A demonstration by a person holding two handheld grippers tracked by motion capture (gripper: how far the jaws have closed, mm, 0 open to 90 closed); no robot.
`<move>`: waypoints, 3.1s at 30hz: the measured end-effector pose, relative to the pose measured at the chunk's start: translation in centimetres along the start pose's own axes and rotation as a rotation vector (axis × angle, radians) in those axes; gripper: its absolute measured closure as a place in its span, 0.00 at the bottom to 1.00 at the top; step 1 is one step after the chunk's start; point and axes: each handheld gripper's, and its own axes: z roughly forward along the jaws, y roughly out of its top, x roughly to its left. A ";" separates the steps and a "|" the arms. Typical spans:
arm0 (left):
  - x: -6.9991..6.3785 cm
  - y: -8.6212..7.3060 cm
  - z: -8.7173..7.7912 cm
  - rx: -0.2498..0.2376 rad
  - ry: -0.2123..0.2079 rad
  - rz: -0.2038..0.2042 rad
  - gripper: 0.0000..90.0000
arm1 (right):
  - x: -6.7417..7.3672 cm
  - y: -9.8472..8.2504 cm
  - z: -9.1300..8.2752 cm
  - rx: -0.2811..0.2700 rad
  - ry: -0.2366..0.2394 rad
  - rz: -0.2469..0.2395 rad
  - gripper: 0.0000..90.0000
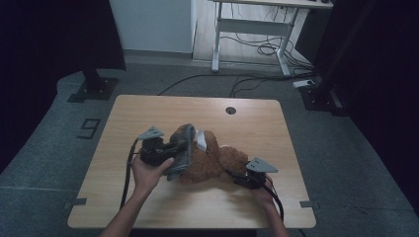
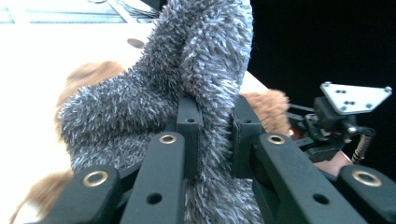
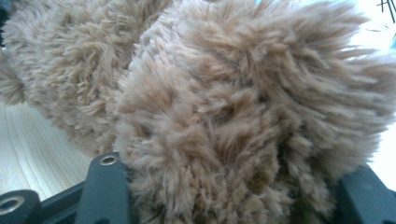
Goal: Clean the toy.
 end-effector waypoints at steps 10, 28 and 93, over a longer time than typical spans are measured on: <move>-5.7 1.8 9.9 0.141 -0.080 0.076 0.86 | 0.1 0.0 -0.1 0.009 -0.006 -0.011 0.46; -2.0 0.0 9.7 0.193 -0.032 -0.020 0.86 | 0.2 -0.3 0.0 0.006 -0.021 0.008 0.47; 4.8 -0.1 5.4 0.229 0.171 -0.048 0.86 | 0.4 -0.6 0.0 -0.016 -0.009 0.007 0.46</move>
